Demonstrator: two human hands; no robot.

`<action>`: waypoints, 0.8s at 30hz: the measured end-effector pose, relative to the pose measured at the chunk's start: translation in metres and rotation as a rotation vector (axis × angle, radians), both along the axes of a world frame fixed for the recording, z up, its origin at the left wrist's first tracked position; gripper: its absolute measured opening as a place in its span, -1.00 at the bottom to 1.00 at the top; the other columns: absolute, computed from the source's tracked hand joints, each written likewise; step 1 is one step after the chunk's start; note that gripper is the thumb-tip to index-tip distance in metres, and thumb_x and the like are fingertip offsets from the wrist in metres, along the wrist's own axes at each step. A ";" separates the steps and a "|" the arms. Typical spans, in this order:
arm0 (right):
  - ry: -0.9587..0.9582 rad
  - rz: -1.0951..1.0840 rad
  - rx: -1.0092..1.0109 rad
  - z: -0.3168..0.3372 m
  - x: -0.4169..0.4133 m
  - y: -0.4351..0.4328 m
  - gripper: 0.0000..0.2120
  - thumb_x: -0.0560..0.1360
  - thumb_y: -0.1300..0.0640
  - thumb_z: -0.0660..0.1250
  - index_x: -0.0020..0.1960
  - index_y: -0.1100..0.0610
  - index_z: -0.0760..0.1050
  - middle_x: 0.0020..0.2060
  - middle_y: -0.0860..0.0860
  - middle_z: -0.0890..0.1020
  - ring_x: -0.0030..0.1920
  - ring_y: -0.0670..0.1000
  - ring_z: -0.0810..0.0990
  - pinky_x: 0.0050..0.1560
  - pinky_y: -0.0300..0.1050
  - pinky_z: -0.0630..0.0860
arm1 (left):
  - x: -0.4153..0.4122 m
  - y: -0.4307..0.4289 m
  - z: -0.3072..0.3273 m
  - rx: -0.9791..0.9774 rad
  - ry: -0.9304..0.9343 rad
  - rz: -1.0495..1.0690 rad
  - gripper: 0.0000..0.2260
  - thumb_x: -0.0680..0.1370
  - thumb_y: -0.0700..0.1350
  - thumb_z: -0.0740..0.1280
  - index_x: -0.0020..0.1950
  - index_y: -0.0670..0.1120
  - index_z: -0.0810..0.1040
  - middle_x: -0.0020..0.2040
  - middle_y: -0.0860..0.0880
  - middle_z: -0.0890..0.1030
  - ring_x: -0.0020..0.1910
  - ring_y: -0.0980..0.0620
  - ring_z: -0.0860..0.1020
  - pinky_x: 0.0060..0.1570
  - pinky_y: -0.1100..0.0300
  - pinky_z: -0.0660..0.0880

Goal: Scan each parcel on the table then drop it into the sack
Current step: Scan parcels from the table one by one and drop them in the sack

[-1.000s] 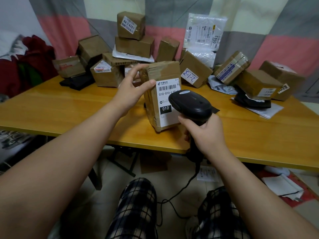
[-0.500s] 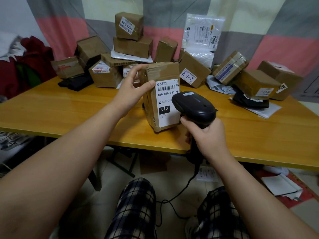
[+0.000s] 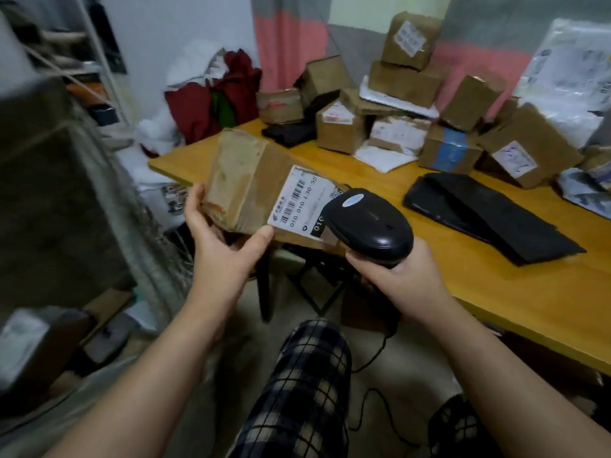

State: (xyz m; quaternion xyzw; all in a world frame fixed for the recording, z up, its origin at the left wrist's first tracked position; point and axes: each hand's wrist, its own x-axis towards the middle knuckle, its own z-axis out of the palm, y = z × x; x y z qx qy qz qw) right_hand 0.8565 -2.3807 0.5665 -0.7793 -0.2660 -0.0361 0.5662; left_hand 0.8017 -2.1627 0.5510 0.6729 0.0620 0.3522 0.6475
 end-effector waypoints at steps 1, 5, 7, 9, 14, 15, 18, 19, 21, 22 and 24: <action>0.016 0.048 -0.030 -0.002 0.000 0.018 -0.74 0.37 0.13 0.53 0.02 -0.03 0.57 -0.17 -0.20 0.66 -0.10 -0.23 0.61 -0.08 -0.32 0.50 | -0.014 0.012 -0.005 -0.002 0.010 0.068 -0.14 0.43 -0.21 0.48 0.52 -0.02 -0.04 0.39 0.06 0.25 0.20 0.52 0.33 0.09 0.60 0.30; 0.072 0.198 -0.171 -0.021 -0.002 0.091 -0.59 0.36 0.05 0.53 0.18 -0.07 0.53 0.03 -0.16 0.65 0.09 -0.15 0.60 0.12 -0.10 0.54 | -0.064 0.055 -0.027 0.034 0.081 0.313 -0.16 0.44 -0.35 0.42 0.53 -0.07 -0.04 0.45 -0.02 0.15 0.30 0.30 0.33 0.05 0.65 0.28; 0.102 0.253 -0.237 -0.034 -0.003 0.125 -0.50 0.37 0.03 0.52 0.27 -0.07 0.48 0.07 -0.16 0.63 0.12 -0.12 0.58 0.14 -0.07 0.54 | -0.087 0.080 -0.042 0.029 0.104 0.412 -0.14 0.42 -0.32 0.46 0.52 -0.01 -0.01 0.50 -0.07 0.12 0.38 0.18 0.28 0.12 0.57 0.34; 0.162 0.331 -0.248 -0.048 -0.005 0.156 -0.55 0.39 0.08 0.51 0.20 -0.16 0.46 0.02 -0.21 0.60 0.06 -0.20 0.56 0.10 -0.17 0.52 | -0.107 0.104 -0.058 0.042 0.139 0.520 -0.10 0.36 -0.20 0.55 0.47 0.14 0.02 0.50 -0.06 0.13 0.43 0.16 0.27 0.33 0.28 0.38; 0.142 0.371 -0.373 -0.088 -0.005 0.214 -0.77 0.40 0.13 0.51 -0.03 -0.03 0.52 -0.11 -0.09 0.59 -0.02 -0.07 0.55 0.04 -0.12 0.49 | -0.132 0.146 -0.087 0.068 0.229 0.754 -0.07 0.33 -0.24 0.56 0.50 -0.02 0.03 0.40 -0.02 0.09 0.38 0.16 0.23 0.32 0.42 0.30; 0.112 0.367 -0.395 -0.096 -0.004 0.223 -0.81 0.40 0.14 0.51 -0.08 0.00 0.52 -0.15 -0.06 0.58 0.01 0.00 0.55 0.02 -0.11 0.47 | -0.132 0.153 -0.092 0.094 0.278 0.809 -0.09 0.33 -0.25 0.55 0.50 -0.09 0.04 0.37 -0.04 0.09 0.36 0.16 0.21 0.29 0.50 0.25; 0.126 0.346 -0.350 -0.119 -0.001 0.244 -0.79 0.38 0.12 0.51 -0.15 -0.02 0.48 -0.13 0.02 0.59 0.10 0.19 0.55 0.10 0.01 0.46 | -0.121 0.172 -0.105 0.053 0.388 0.843 -0.08 0.34 -0.20 0.56 0.52 -0.13 0.03 0.38 -0.09 0.10 0.31 0.17 0.17 0.17 0.67 0.14; 0.164 0.319 -0.315 -0.127 0.001 0.249 -0.79 0.36 0.12 0.53 -0.14 -0.01 0.49 -0.11 0.05 0.61 0.08 0.18 0.57 0.07 0.00 0.47 | -0.115 0.179 -0.110 0.012 0.411 0.844 -0.08 0.35 -0.19 0.56 0.52 -0.14 0.04 0.38 -0.11 0.11 0.29 0.17 0.18 0.12 0.70 0.12; 0.236 0.257 -0.250 -0.136 0.002 0.253 -0.75 0.33 0.16 0.56 -0.07 0.10 0.55 -0.10 0.09 0.65 0.01 0.10 0.62 -0.04 -0.13 0.49 | -0.099 0.189 -0.118 -0.101 0.439 0.809 -0.09 0.34 -0.12 0.58 0.51 -0.13 0.08 0.41 -0.14 0.17 0.30 0.12 0.26 0.20 0.61 0.16; 0.269 0.234 -0.228 -0.140 0.002 0.254 -0.71 0.32 0.17 0.57 -0.02 0.13 0.56 -0.08 0.08 0.66 0.00 0.03 0.62 -0.08 -0.21 0.47 | -0.092 0.194 -0.123 -0.167 0.444 0.764 -0.10 0.32 -0.05 0.58 0.50 -0.11 0.12 0.41 -0.13 0.24 0.32 0.07 0.32 0.31 0.46 0.22; 0.319 0.229 -0.207 -0.142 0.000 0.255 -0.62 0.30 0.19 0.59 0.05 0.10 0.54 -0.07 -0.01 0.66 -0.04 -0.16 0.61 -0.11 -0.38 0.43 | -0.078 0.200 -0.130 -0.263 0.467 0.654 -0.13 0.30 0.05 0.56 0.47 -0.09 0.17 0.37 -0.11 0.36 0.32 0.00 0.40 0.39 0.14 0.30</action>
